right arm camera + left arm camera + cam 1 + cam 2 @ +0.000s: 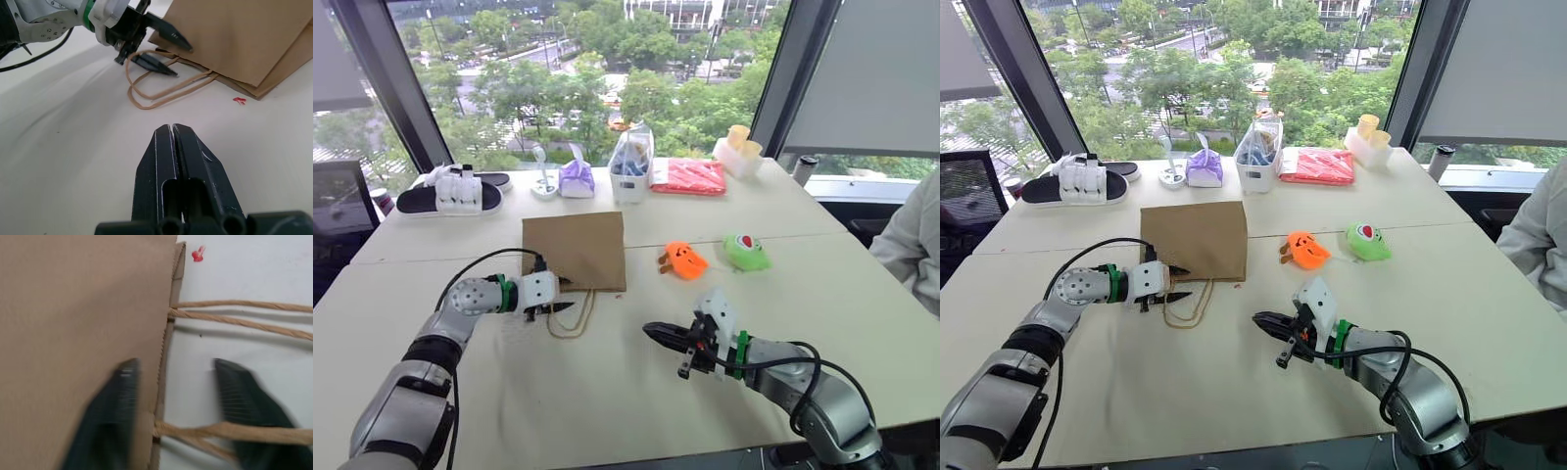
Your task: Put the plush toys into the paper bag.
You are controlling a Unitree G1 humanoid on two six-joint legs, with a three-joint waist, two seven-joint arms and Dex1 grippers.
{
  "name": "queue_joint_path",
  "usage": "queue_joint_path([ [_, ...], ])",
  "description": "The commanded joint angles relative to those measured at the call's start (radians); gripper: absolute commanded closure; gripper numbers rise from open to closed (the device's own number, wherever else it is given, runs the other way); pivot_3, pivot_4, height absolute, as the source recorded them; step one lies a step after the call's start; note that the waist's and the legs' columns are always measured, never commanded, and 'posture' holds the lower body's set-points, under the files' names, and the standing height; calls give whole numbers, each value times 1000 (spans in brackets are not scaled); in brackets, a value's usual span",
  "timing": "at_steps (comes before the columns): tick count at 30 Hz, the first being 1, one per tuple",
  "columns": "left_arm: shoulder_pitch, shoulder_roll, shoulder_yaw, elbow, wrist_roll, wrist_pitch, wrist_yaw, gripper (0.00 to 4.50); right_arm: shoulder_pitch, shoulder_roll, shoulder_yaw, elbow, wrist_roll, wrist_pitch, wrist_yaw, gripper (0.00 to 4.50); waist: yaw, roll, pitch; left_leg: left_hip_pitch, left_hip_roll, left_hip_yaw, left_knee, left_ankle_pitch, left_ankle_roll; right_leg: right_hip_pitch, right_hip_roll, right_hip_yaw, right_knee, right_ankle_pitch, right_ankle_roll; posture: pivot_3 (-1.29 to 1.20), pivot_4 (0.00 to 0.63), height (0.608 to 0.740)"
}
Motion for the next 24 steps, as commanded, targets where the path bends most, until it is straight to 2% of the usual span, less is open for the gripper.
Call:
queue_joint_path([
  [1,-21,23,28,-31,-50,-14,-57,4401,2,10,-10,-36,-3,-25,-6,4500,-3,0,0,0,0,0,0,0,0,0,0,0,0,0,0,0,150,740],
  [4,-10,11,56,-116,-145,124,-144,4483,-1,25,10,-23,-22,-35,-13,4500,-5,0,0,0,0,0,0,0,0,-1,0,0,2,0,0,0,150,740],
  [10,29,-36,108,-502,-372,775,-162,4483,-35,99,62,17,-118,-83,-92,4500,-9,0,0,0,0,-2,2,-2,4,0,0,0,5,0,0,0,150,740],
  [13,42,-32,98,-667,-428,1047,-133,4483,-71,162,103,78,-212,-126,-170,4500,-22,0,0,1,-1,-3,3,-2,3,-2,0,1,12,0,0,0,150,740],
  [18,38,-35,69,-797,-462,1290,-99,4483,-149,277,138,265,-337,-207,-286,4500,-30,0,0,3,0,-3,1,2,-3,-3,2,1,13,0,0,0,150,740],
  [24,17,-90,79,-847,-510,1443,-42,4483,-243,379,164,519,-408,-343,-302,4500,-28,-1,0,2,0,-4,0,5,-9,-4,2,2,13,0,0,0,150,740],
])
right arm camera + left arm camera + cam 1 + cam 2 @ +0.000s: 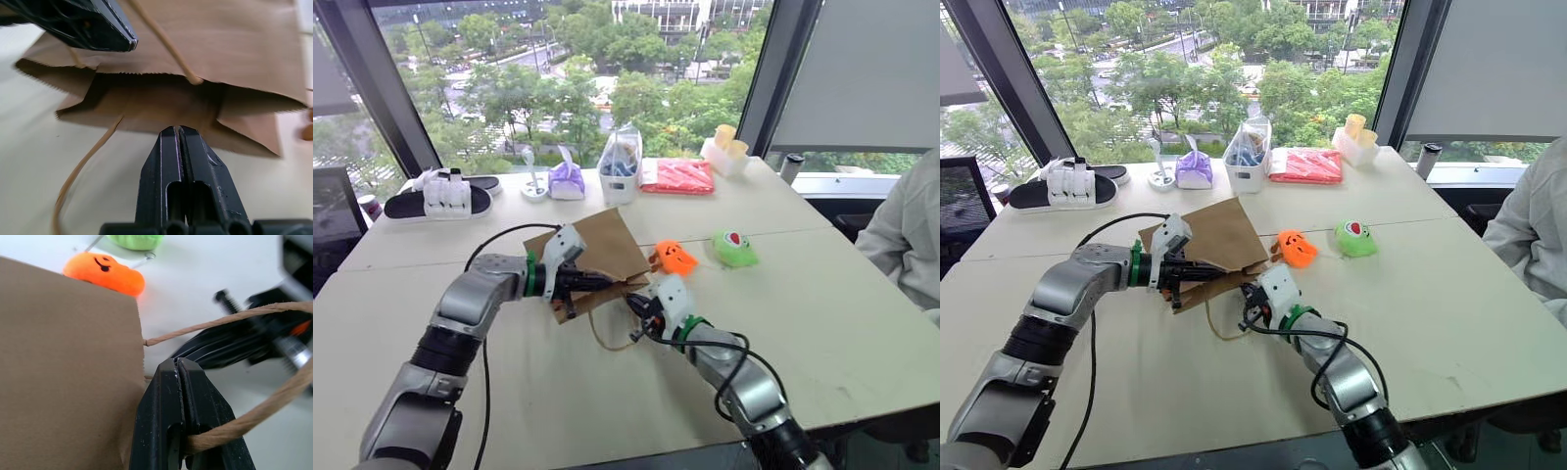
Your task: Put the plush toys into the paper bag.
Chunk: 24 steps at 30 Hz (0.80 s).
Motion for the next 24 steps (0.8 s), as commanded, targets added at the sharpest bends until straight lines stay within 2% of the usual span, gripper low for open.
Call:
queue_joint_path([
  [1,-24,-17,13,-48,-33,54,27,4483,-71,53,13,129,-41,-114,-7,4500,0,0,0,0,0,0,0,0,0,0,0,0,0,0,0,0,150,740],
  [8,-23,-47,36,-62,-73,128,76,4483,-240,183,-25,511,-74,-365,-40,4500,-5,0,0,0,0,0,-2,0,-1,-1,0,1,0,0,-1,0,150,740],
  [15,-43,-112,154,-106,-203,351,189,4483,-355,264,-92,872,-96,-642,-102,4500,-20,0,0,0,0,-1,-1,1,-1,-1,0,1,0,1,-1,0,150,740],
  [18,-68,-145,237,-102,-254,448,253,4483,-373,271,-106,953,-112,-732,-120,4500,-28,0,0,-1,-1,-2,-1,1,-1,-1,0,1,1,1,-1,0,150,740],
  [24,-117,-183,392,-78,-333,570,371,4483,-336,277,-128,983,-121,-883,-124,4500,-37,0,0,-1,0,-3,-2,1,-2,-2,0,1,1,1,-1,0,150,740],
])
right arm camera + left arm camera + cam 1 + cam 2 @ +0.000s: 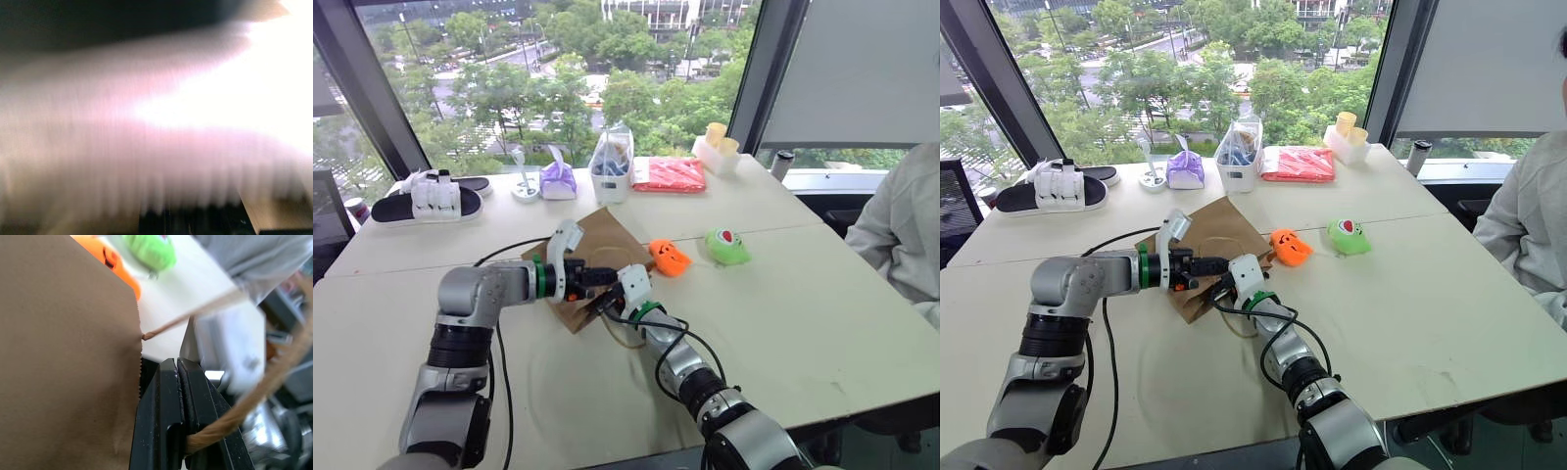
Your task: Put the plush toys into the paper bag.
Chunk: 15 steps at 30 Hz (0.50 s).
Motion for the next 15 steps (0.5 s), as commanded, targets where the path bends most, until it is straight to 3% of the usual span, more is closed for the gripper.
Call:
queue_joint_path([
  [1,-46,-18,94,-24,-73,48,56,4483,7,24,-6,7,-12,-62,7,4500,-5,0,0,0,0,0,0,0,0,0,0,0,0,0,0,0,150,740],
  [10,-66,10,133,-34,-160,92,72,4483,-48,35,-16,126,-31,3,39,4500,-20,0,0,3,0,0,0,1,-1,3,0,0,0,0,0,0,150,740],
  [15,-98,67,155,-15,-196,64,53,4483,-50,38,-41,109,5,97,143,4500,-19,0,0,6,2,0,0,1,-3,5,2,1,1,1,-1,0,150,740],
])
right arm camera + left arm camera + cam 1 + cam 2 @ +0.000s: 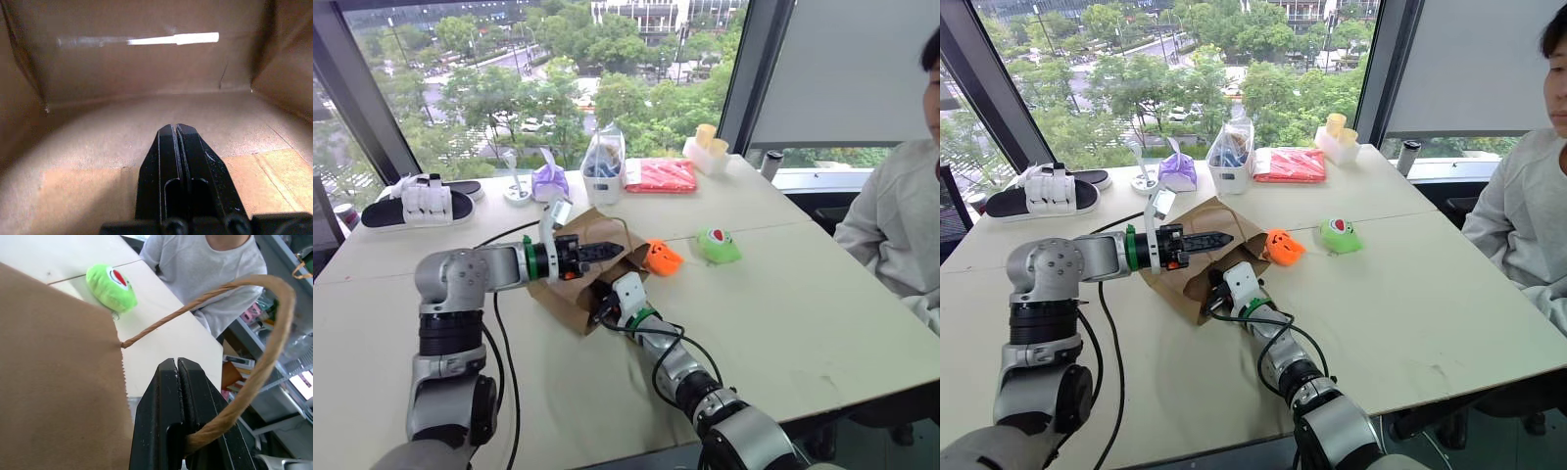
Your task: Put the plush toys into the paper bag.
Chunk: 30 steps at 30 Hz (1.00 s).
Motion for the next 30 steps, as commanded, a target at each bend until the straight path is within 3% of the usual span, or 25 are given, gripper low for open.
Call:
queue_joint_path([
  [1,-37,34,43,-13,-40,-33,-15,4483,11,14,-17,-17,29,75,72,4500,1,0,0,1,0,0,0,0,0,1,0,0,0,0,0,0,150,740],
  [14,58,-44,144,-118,-129,-16,168,4483,126,-11,-29,-367,85,274,200,4500,5,0,0,0,1,0,-1,-1,-1,-1,0,1,0,0,0,0,150,740],
  [21,77,-56,165,-139,-160,-18,245,4483,343,-109,-20,-1032,275,574,321,4500,23,0,0,-6,0,-1,1,-1,-1,-5,0,1,0,0,0,0,150,740],
  [25,85,-40,161,-131,-175,-21,248,4483,404,-179,-76,-1264,391,755,293,4500,31,0,0,-6,0,-1,0,-1,-1,-5,1,1,0,0,0,0,150,740],
  [28,91,-24,159,-124,-185,-23,248,4500,403,-228,-174,-1331,474,836,253,3695,35,0,0,-6,1,-1,1,-1,-1,-4,1,1,-1,0,0,0,150,740],
  [30,100,-12,159,-122,-189,-21,246,4500,364,-281,-260,-1279,476,838,214,2782,37,0,0,-5,1,0,1,-1,-1,-4,1,1,-1,0,0,0,150,740],
])
